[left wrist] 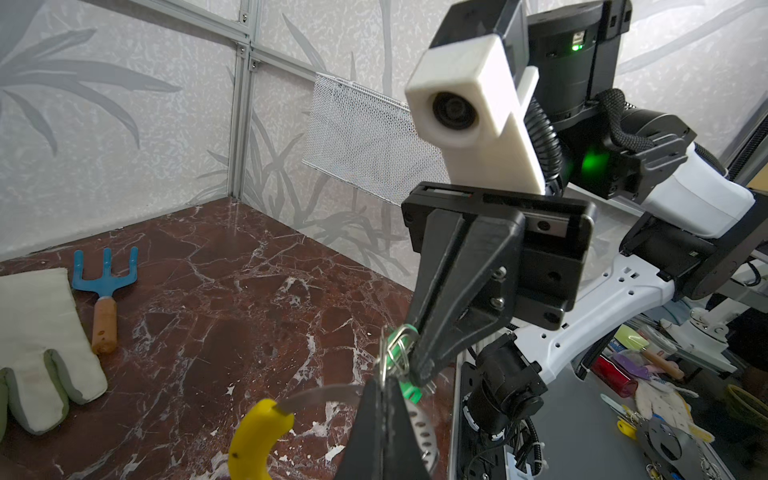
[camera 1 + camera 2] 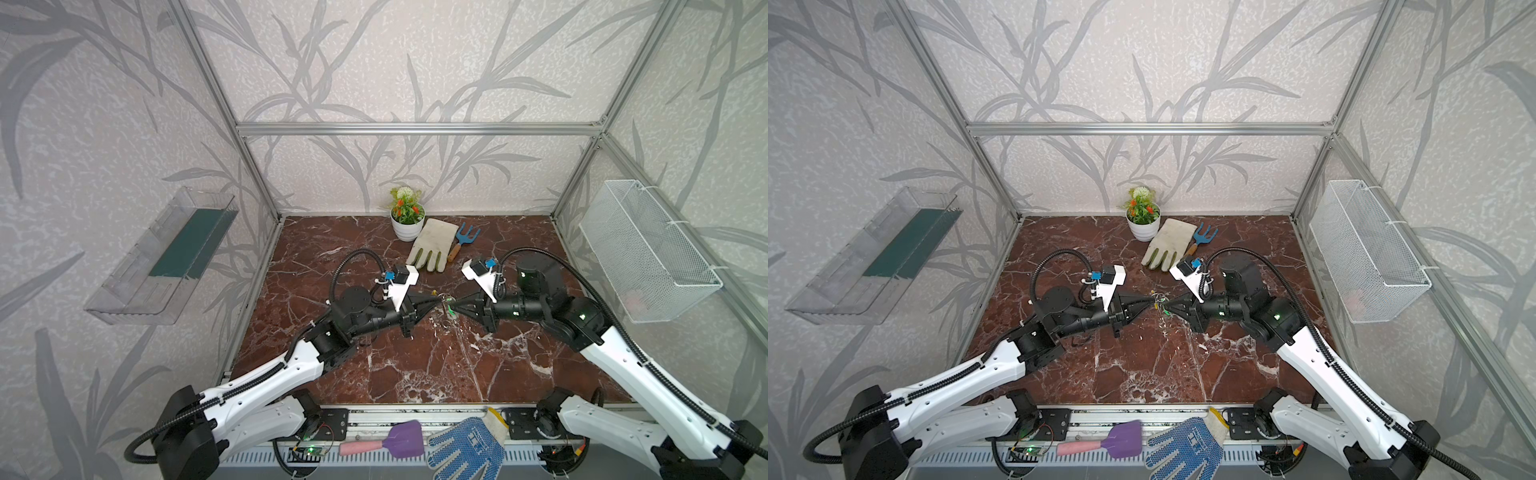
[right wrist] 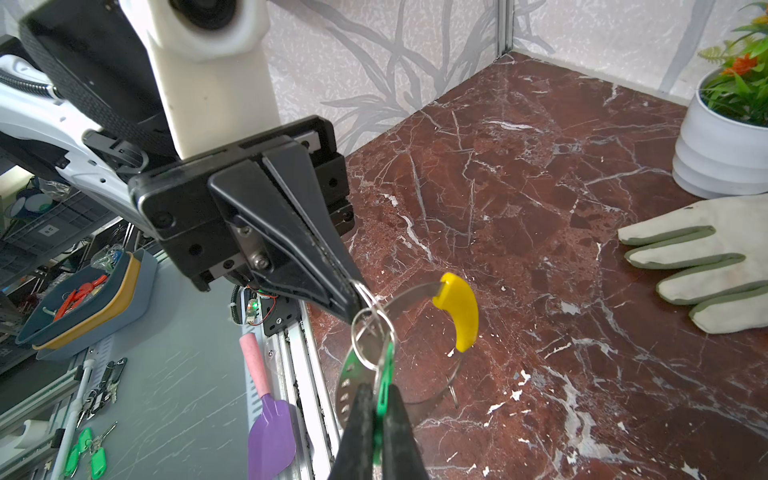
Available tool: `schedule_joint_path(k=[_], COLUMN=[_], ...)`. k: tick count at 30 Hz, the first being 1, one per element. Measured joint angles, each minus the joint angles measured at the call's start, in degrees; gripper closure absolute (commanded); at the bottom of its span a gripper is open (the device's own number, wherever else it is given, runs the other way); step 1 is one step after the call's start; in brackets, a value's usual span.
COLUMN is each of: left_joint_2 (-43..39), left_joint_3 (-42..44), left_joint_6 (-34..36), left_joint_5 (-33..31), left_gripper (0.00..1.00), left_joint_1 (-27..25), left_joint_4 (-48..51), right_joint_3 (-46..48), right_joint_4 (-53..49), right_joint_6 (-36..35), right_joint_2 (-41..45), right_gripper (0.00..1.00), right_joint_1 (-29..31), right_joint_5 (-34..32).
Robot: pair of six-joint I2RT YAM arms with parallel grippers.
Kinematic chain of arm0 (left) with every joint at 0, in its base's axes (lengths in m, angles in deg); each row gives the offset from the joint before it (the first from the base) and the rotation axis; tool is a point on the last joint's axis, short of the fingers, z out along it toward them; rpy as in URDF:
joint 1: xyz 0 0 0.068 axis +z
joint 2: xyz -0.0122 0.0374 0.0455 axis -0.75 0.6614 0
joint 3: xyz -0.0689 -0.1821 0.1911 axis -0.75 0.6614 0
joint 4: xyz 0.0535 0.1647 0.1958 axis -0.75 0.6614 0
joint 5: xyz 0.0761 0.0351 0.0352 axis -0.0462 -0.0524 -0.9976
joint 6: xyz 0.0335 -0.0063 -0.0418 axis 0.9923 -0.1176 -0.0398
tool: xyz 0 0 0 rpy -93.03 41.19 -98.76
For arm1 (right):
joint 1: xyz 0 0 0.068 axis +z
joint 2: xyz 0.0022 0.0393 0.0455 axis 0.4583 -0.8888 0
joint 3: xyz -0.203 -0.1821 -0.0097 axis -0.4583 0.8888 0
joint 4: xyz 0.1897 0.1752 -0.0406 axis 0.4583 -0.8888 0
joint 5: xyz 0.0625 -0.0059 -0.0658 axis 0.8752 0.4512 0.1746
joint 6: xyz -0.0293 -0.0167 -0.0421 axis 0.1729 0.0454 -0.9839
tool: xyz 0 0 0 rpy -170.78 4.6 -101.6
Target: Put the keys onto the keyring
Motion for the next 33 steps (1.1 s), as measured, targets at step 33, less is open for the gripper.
schedule_joint_path(k=[33], left_joint_2=[-0.6], left_joint_3=[0.8], left_joint_6=[-5.5], left_joint_5=[-2.9], left_gripper=[1.00], left_joint_1=[-0.2], left_joint_4=[-6.9], right_joint_3=[18.6], right_joint_4=[31.9], right_joint_6=[13.9], right_joint_2=[13.5], right_gripper=[0.67], right_joint_1=[1.9], right_joint_5=[-8.2])
